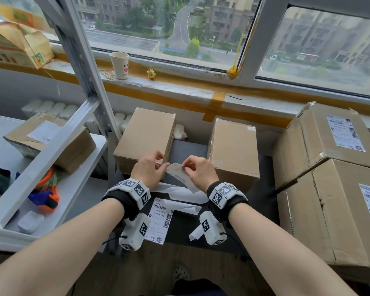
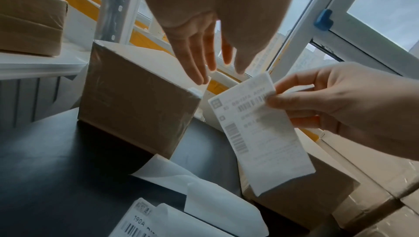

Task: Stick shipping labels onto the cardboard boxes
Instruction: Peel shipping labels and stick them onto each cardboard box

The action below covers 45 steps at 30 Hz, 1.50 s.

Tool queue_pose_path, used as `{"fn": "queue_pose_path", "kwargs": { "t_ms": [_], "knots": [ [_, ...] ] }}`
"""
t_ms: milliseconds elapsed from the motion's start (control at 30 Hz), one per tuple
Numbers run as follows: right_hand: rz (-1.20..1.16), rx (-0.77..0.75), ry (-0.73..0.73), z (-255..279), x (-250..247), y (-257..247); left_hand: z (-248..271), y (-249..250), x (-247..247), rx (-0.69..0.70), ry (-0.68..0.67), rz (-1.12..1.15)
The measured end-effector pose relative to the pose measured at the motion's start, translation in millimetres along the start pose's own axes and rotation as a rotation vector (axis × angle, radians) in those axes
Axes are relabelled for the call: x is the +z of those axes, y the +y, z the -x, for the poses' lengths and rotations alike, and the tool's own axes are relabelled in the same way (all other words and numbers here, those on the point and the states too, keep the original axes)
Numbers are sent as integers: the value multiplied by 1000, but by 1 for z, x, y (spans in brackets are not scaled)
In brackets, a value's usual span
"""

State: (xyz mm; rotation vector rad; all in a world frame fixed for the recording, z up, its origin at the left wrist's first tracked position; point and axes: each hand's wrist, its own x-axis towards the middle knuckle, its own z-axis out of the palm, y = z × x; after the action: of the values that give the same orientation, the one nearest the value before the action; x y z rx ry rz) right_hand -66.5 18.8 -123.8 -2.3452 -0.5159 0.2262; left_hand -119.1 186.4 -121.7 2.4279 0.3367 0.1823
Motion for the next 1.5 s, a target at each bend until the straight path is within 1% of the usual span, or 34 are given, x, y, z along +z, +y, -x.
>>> {"fn": "queue_pose_path", "kwargs": {
  "t_ms": [33, 67, 100, 167, 233, 333, 433, 567, 767, 967, 1133, 1267, 1400, 1500],
  "knots": [
    [-15, 8, 17, 0, 1, 1, 0, 0, 0, -35, 20, 17],
    [-39, 13, 29, 0, 1, 2, -1, 0, 0, -76, 4, 54],
    [-65, 20, 37, 0, 3, 2, -2, 0, 1, -118, -43, 131],
    [-117, 23, 45, 1, 4, 2, -1, 6, 2, -202, -174, 368],
    [-170, 17, 50, 2, 6, 0, 0, 14, 1, -279, -261, 533],
    [-245, 24, 66, 3, 9, -3, -1, 24, -1, -350, -306, 655],
    [-296, 43, 74, 4, 11, -5, -3, 26, -2, -378, -325, 722],
    [-357, 61, 70, 4, 10, -5, -6, 24, -1, -367, -345, 738],
    [-424, 68, 40, 2, 12, -1, -9, 27, 1, -361, -329, 725],
    [-405, 53, 22, 3, 8, -2, -7, 31, 2, -337, -322, 713],
    [-444, 70, 26, 3, 9, -1, -7, 31, 2, -324, -330, 713],
    [-510, 96, 34, 4, 9, -2, -6, 31, 2, -303, -322, 720],
    [-578, 110, -14, 7, 6, -4, -6, 32, 1, -270, -307, 693],
    [-618, 168, -14, 7, 3, -7, -5, 32, 1, -259, -320, 676]
  ]
}}
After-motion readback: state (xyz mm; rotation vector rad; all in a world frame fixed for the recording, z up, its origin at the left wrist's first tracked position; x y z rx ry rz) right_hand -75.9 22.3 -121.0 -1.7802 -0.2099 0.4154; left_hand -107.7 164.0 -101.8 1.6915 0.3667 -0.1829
